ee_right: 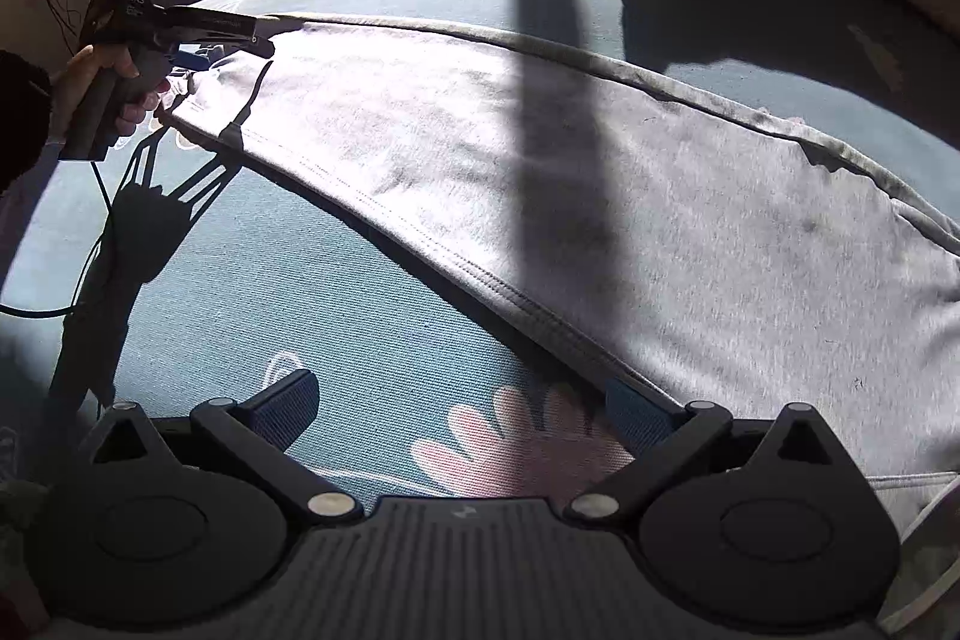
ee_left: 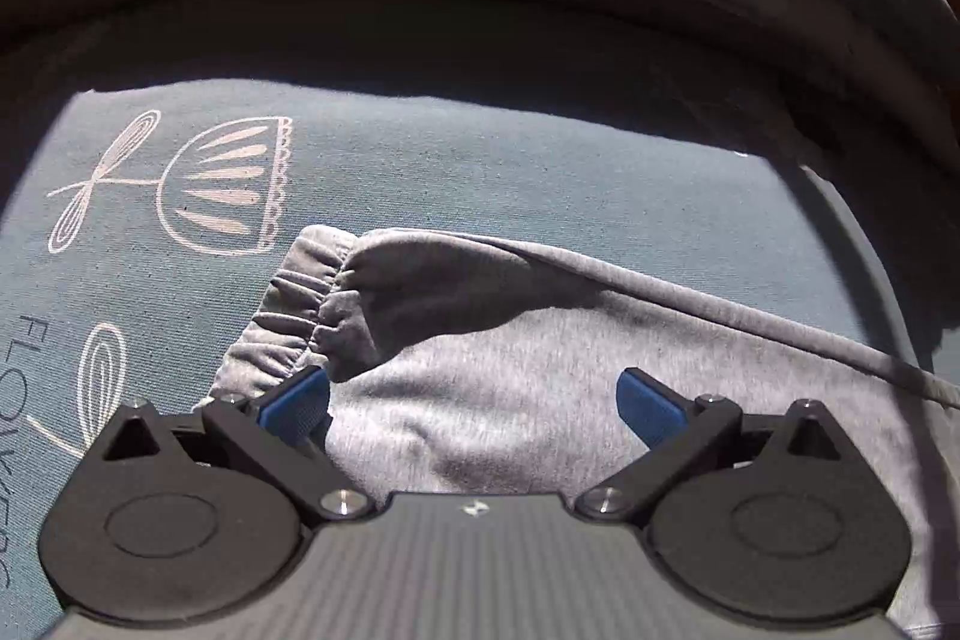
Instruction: Fold clothes
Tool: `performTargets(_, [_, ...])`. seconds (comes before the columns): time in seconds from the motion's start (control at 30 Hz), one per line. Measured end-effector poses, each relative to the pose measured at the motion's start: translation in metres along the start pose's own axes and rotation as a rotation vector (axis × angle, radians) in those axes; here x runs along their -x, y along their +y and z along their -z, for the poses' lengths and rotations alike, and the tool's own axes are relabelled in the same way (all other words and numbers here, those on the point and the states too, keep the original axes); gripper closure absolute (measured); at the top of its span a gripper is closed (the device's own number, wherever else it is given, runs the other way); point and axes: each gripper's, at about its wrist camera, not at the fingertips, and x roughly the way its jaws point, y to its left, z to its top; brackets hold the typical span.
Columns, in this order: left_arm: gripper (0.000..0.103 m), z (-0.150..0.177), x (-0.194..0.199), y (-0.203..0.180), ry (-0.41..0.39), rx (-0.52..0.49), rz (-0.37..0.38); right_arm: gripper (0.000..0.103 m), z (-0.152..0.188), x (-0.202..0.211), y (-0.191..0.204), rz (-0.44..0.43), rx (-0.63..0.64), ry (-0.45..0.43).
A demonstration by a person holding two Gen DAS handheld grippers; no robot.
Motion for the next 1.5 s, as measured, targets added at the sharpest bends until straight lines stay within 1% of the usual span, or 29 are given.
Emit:
performTargets(0.07, [0.001, 0.005, -0.001, -0.005, 0.027, -0.027, 0.053, 0.000, -0.001, 0.000, 0.000, -0.006, 0.000, -0.007])
performTargets(0.1, [0.001, 0.008, -0.006, -0.006, 0.058, -0.040, 0.069, 0.000, -0.001, 0.000, 0.000, -0.004, 0.002, -0.010])
performTargets(0.13, [0.001, 0.011, -0.014, -0.008, 0.092, -0.056, 0.060, 0.000, -0.001, -0.001, 0.000, -0.005, 0.002, -0.009])
performTargets(0.2, [0.001, 0.017, -0.019, -0.010, 0.088, -0.090, 0.016, 0.000, -0.001, -0.004, 0.000, -0.002, -0.003, -0.002])
performTargets(0.27, [0.001, 0.019, -0.021, -0.010, 0.078, -0.128, -0.070, 0.000, -0.001, -0.005, 0.001, -0.003, -0.004, 0.000])
performTargets(0.33, [0.001, 0.019, -0.020, -0.012, 0.073, -0.157, -0.130, 0.000, 0.000, -0.005, 0.002, -0.006, 0.002, -0.001])
performTargets(0.37, [0.001, 0.020, -0.018, -0.014, 0.077, -0.170, -0.138, 0.000, 0.000, -0.005, 0.002, -0.005, 0.007, 0.000])
performTargets(0.4, [0.001, 0.020, -0.015, -0.018, 0.076, -0.182, -0.133, 0.000, 0.001, -0.006, 0.001, -0.006, 0.012, 0.001])
performTargets(0.5, [0.001, 0.026, -0.003, -0.035, 0.053, -0.246, -0.061, 0.000, 0.001, -0.006, -0.001, 0.002, 0.005, -0.001])
performTargets(0.6, [0.001, 0.035, -0.010, -0.044, 0.126, -0.265, -0.011, 0.000, 0.000, -0.007, -0.003, -0.003, -0.019, -0.004])
performTargets(0.63, [0.001, 0.039, -0.011, -0.042, 0.133, -0.262, -0.035, 0.000, 0.000, -0.007, -0.003, -0.006, -0.016, -0.005])
performTargets(0.7, [0.001, 0.046, -0.012, -0.038, 0.136, -0.253, -0.107, 0.000, 0.000, -0.006, -0.001, -0.005, -0.003, -0.009])
performTargets(0.8, [0.001, 0.043, -0.006, -0.034, 0.140, -0.184, -0.156, 0.000, 0.002, -0.005, 0.000, 0.002, 0.021, -0.010])
performTargets(0.87, [0.002, 0.040, 0.003, -0.040, 0.122, -0.169, -0.123, 0.000, 0.004, -0.004, -0.002, 0.003, 0.015, -0.009])
performTargets(0.9, [0.001, 0.038, 0.007, -0.047, 0.113, -0.183, -0.082, 0.000, 0.005, -0.004, -0.003, 0.002, 0.010, -0.008])
performTargets(0.93, [0.001, 0.038, 0.009, -0.055, 0.108, -0.207, -0.052, 0.000, 0.005, -0.004, -0.004, 0.002, 0.005, -0.008])
performTargets(1.03, [0.001, 0.042, 0.008, -0.085, 0.110, -0.296, -0.012, 0.000, 0.008, -0.003, -0.006, 0.002, -0.009, -0.008])
performTargets(1.17, [0.001, 0.050, 0.006, -0.103, 0.122, -0.288, 0.014, 0.000, 0.010, 0.003, -0.004, 0.003, -0.011, -0.018])
performTargets(1.27, [0.001, 0.060, 0.017, -0.117, 0.128, -0.300, 0.048, 0.000, 0.015, 0.007, -0.006, 0.008, -0.005, -0.018])
performTargets(1.33, [0.001, 0.066, 0.026, -0.127, 0.132, -0.324, 0.068, 0.000, 0.021, 0.009, -0.009, 0.016, -0.016, -0.016])
performTargets(1.4, [0.001, 0.072, 0.039, -0.140, 0.135, -0.376, 0.085, 0.000, 0.028, 0.010, -0.013, 0.018, -0.034, -0.015])
performTargets(1.5, [0.001, 0.080, 0.057, -0.154, 0.130, -0.432, 0.095, 0.000, 0.039, 0.011, -0.017, 0.008, -0.074, -0.014])
